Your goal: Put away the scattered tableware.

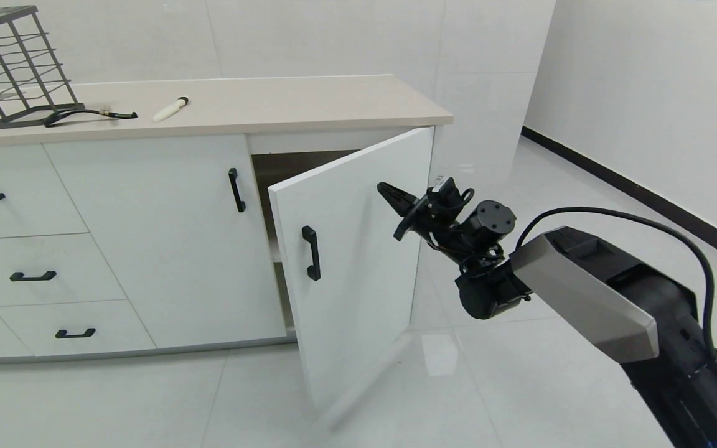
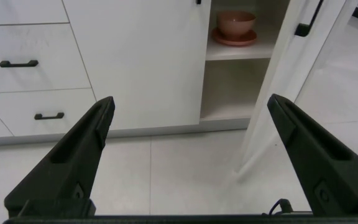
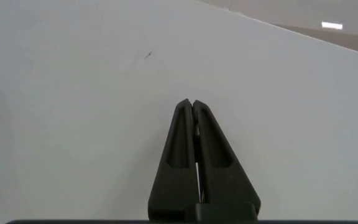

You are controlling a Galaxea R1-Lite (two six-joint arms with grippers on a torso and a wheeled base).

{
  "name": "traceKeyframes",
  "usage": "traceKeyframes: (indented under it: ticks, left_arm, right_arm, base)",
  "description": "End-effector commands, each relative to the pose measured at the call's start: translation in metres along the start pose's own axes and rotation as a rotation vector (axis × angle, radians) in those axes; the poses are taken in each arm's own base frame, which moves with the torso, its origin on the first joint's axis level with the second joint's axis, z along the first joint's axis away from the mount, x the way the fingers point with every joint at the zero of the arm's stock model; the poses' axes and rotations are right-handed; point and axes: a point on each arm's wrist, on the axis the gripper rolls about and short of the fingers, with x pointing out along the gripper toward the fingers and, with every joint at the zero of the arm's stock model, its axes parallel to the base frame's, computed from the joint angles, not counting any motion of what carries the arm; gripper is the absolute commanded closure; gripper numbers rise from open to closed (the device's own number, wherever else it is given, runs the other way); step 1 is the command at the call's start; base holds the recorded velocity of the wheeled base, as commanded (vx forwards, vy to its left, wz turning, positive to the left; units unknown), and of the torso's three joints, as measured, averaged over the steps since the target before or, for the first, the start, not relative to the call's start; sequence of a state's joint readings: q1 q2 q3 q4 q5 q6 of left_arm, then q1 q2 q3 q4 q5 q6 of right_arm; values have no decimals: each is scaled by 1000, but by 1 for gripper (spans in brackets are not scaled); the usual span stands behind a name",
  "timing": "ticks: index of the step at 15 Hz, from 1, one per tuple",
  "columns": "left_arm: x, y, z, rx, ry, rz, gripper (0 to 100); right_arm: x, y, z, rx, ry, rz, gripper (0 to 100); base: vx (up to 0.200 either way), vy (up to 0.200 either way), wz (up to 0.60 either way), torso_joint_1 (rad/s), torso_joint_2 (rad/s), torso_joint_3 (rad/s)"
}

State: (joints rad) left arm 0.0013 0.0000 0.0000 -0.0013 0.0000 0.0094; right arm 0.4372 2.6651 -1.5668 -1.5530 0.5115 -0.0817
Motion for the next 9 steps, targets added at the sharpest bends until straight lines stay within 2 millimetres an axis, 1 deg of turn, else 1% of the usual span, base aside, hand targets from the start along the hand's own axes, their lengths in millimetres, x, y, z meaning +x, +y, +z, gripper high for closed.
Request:
traceKeyframes:
  ticks: [1, 2, 3, 4, 5, 6, 7, 9]
  left_arm:
    - [0, 0, 0, 0, 0, 0, 0]
    - [0, 0, 0, 0, 0, 0, 0]
    - [0, 0, 0, 1, 0, 0, 0]
    - [0, 0, 0, 1, 0, 0, 0]
    - [0, 0, 0, 1, 0, 0, 0]
    - [0, 0, 0, 9, 0, -6, 0]
    - [0, 0, 0, 14, -1, -18, 0]
    - [0, 0, 0, 15, -1, -20, 0]
  right_arm:
    - [-27, -11, 44, 38, 61, -33, 100]
    - [-48, -10, 74, 58, 108, -48, 100]
    - [-71, -6, 100, 75, 152, -63, 100]
    - [-100, 2, 134, 86, 189, -80, 100]
    - [-119, 8, 158, 85, 200, -85, 100]
    - [-156, 21, 200, 65, 200, -93, 100]
    - [-185, 36, 231, 42, 186, -110, 100]
    - [-223, 56, 264, -4, 158, -151, 100]
  base:
    - [0, 0, 0, 0, 0, 0]
    - [0, 0, 0, 0, 0, 0]
    - [0, 0, 0, 0, 0, 0]
    - [0, 0, 0, 0, 0, 0]
    - [0, 0, 0, 0, 0, 0]
    - [0, 0, 0, 0, 0, 0]
    - [0, 0, 0, 0, 0, 0]
    - [0, 0, 0, 0, 0, 0]
